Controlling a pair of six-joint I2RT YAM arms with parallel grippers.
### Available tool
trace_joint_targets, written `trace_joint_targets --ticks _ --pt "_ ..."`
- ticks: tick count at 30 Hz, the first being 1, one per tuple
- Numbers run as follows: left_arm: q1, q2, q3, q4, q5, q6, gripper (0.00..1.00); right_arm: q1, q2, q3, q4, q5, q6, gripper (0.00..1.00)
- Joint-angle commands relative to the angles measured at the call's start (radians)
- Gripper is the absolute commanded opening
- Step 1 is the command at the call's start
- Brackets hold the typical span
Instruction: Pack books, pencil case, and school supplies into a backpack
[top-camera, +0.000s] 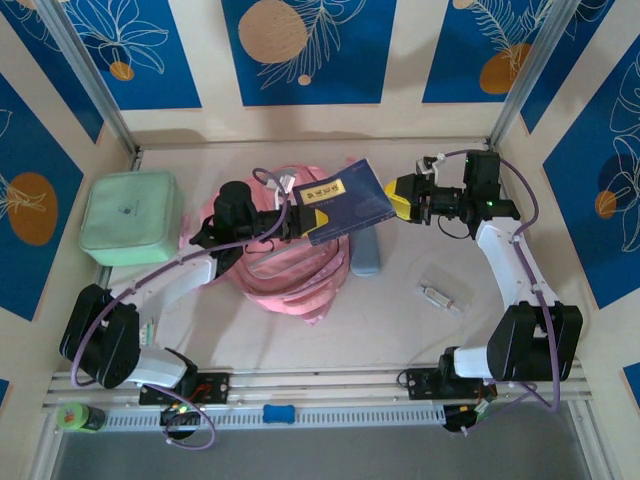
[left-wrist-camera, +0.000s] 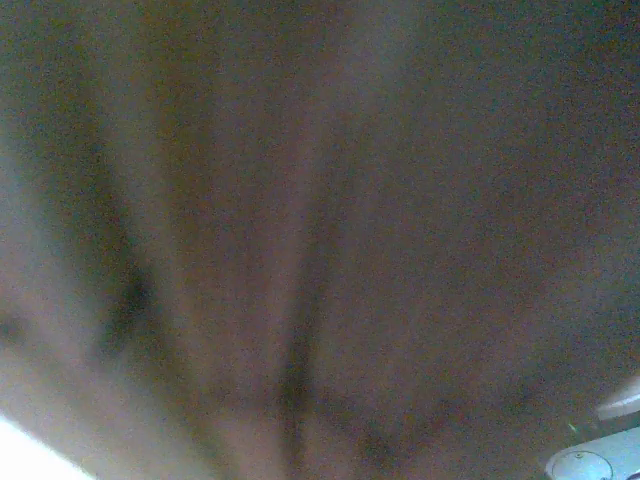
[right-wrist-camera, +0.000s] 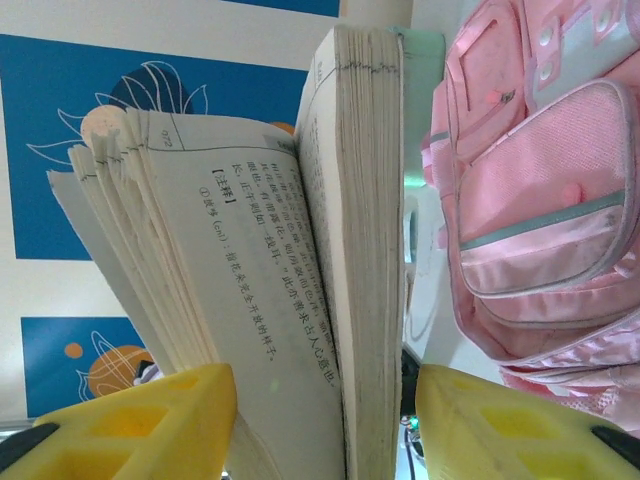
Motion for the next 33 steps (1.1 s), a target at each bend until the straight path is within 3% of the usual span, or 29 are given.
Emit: trace_joint_targets --ticks 1,6,9,12,18,23,33 --pt "-0.018 -0.003 0.049 -0.041 0.019 0.057 0.00 -0.026 -0.046 -0.010 -0.003 -0.042 0.021 0.58" --pt "-0.019 -0.005 0.058 -0.078 -0.005 0.078 0.00 -0.119 -0.093 -0.034 -0.006 -0.032 0.061 0.63" --pt "-0.020 0.011 0.073 -0.041 0.012 0.054 0.00 -0.086 -0.071 -0.017 -0.048 -0.042 0.009 0.69" --pt "-0.025 0.011 0.079 -0.029 0.009 0.043 0.00 -0.075 -0.038 0.013 -0.172 0.025 -0.071 0.73" --pt "-0.050 0.022 0.104 -0.021 0.007 0.041 0.00 -0.001 0.018 0.027 -0.107 -0.009 -0.037 0.75" --pt "-0.052 0.027 0.110 -0.040 -0.001 0.051 0.00 0.004 -0.006 -0.010 0.052 -0.050 0.073 0.65" --pt "-0.050 0.049 0.122 -0.056 0.004 0.054 0.00 -0.011 0.010 -0.021 0.064 -0.067 0.075 0.20"
